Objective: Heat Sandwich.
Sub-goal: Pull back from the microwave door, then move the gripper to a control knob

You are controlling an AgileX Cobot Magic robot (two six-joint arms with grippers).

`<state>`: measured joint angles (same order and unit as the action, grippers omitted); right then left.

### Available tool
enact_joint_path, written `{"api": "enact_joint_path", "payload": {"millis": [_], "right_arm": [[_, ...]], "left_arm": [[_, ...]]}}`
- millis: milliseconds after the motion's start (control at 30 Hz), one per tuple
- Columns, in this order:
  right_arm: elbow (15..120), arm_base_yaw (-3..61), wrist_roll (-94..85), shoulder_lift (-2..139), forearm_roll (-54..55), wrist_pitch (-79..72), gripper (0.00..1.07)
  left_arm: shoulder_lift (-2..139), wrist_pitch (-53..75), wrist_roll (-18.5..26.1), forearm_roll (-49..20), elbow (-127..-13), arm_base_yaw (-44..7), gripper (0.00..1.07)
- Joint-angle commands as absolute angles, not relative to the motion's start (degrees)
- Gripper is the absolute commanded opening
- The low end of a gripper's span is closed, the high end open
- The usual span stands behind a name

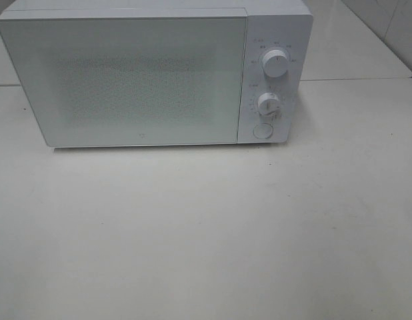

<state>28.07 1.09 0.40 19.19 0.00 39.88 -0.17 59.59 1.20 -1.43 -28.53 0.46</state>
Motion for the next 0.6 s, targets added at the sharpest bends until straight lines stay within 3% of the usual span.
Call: {"api": "enact_joint_path", "payload": {"millis": [33,600], "right_arm": [[27.62,0.8,0.57,22.35,0.34,35.92,0.76],[27.39,0.8,0.57,41.08,0.46,17.25,0.76]], "left_arm": [[-1.72,59.36,1.2,-1.55,-28.36,0.63,1.0],[-1.72,59.36,1.2,-1.55,-28.36,0.63,1.0]]}}
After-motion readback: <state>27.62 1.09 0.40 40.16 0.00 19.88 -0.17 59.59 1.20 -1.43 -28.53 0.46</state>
